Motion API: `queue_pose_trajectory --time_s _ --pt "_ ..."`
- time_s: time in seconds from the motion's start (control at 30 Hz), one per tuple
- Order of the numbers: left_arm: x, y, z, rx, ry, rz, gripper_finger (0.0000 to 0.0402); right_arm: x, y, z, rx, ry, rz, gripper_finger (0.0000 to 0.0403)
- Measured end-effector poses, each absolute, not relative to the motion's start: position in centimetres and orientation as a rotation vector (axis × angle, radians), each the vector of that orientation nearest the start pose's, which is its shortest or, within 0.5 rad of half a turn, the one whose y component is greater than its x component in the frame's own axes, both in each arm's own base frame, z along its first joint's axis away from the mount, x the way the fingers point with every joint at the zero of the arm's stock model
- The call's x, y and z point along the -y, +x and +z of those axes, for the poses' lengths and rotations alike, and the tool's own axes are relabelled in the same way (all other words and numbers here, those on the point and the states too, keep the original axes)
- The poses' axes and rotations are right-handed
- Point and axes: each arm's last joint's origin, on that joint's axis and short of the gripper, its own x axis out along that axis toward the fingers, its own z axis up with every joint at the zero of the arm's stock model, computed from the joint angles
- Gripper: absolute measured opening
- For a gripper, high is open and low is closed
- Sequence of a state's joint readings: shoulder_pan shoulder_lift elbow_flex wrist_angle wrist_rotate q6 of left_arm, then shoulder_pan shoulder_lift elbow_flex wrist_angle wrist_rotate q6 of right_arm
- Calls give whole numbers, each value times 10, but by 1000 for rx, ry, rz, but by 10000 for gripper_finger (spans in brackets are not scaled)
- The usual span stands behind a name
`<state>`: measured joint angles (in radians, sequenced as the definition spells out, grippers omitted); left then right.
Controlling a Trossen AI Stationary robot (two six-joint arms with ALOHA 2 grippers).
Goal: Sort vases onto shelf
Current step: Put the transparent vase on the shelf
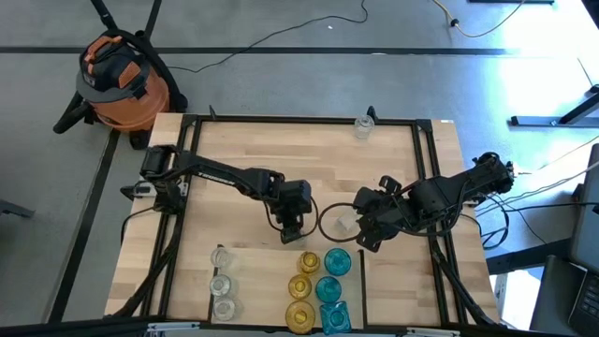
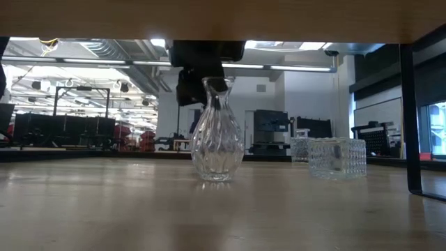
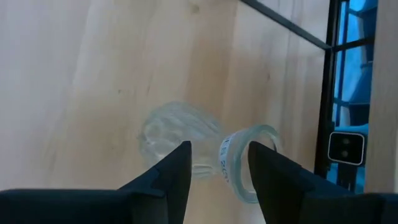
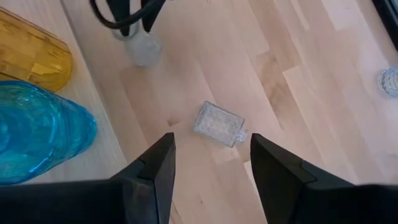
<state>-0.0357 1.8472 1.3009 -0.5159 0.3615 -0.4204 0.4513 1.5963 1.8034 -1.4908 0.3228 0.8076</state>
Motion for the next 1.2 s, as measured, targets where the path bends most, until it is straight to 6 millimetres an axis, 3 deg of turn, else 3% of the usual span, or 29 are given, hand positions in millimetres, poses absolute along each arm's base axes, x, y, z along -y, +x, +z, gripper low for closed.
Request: queue_pose_trajectory --time_s 0.13,0.33,0.5,0.6,0.93,1.07,1.2 --pt "22 375 192 -1179 -539 -83 127 -115 257 385 -1134 251 -359 167" --pt "14 372 197 -1177 -500 -54 20 -115 257 385 -1135 258 -362 167" --pt "2 373 212 -1222 -425 -38 16 -115 257 385 -1125 248 -373 167" --pt "-7 372 232 -1293 -327 9 15 -114 257 385 -1110 233 -391 167" --pt "-17 355 341 -1336 -117 -34 14 -112 257 386 -1071 196 -434 167" --pt "-2 339 366 -1402 -100 -71 14 -111 256 386 -1074 174 -448 167" --pt "32 332 383 -1339 -187 -189 14 -109 254 385 -1083 142 -475 167"
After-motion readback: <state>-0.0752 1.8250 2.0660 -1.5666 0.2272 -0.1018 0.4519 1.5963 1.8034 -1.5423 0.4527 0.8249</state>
